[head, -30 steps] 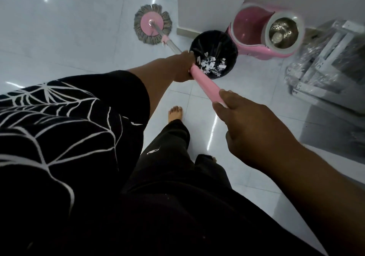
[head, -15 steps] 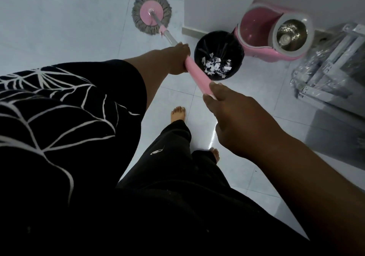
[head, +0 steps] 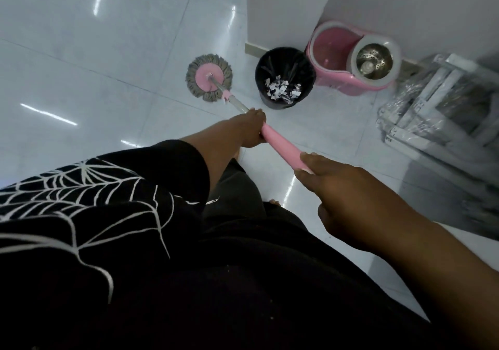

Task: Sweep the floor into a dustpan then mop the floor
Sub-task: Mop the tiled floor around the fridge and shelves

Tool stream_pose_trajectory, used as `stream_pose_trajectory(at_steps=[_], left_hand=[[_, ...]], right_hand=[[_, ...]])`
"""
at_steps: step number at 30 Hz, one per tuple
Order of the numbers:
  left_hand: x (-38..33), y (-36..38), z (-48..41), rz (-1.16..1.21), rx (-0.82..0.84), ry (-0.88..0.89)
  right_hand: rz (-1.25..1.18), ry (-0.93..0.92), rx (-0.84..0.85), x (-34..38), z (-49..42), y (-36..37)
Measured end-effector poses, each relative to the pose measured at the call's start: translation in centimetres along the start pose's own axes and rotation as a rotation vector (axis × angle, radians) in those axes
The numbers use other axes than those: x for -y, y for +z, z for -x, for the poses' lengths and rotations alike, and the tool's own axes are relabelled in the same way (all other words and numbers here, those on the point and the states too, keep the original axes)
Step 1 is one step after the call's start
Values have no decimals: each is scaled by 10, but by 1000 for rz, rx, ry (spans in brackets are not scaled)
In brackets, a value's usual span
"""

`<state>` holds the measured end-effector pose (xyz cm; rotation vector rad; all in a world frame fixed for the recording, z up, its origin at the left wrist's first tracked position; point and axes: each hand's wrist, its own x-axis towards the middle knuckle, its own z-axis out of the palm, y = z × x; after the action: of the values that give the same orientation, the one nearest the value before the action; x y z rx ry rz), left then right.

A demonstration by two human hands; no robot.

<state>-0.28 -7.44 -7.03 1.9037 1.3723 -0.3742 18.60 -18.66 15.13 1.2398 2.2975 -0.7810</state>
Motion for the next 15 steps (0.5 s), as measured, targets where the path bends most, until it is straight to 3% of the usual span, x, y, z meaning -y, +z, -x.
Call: stream_pose_trajectory(at_steps=[7,15], left_hand=[[-18,15,18,-94,56,-19],[31,-8,1,-171,105,97]], right_hand=[[-17,53,-46,11,28,18],[-93,109,-66,36,-11,17]])
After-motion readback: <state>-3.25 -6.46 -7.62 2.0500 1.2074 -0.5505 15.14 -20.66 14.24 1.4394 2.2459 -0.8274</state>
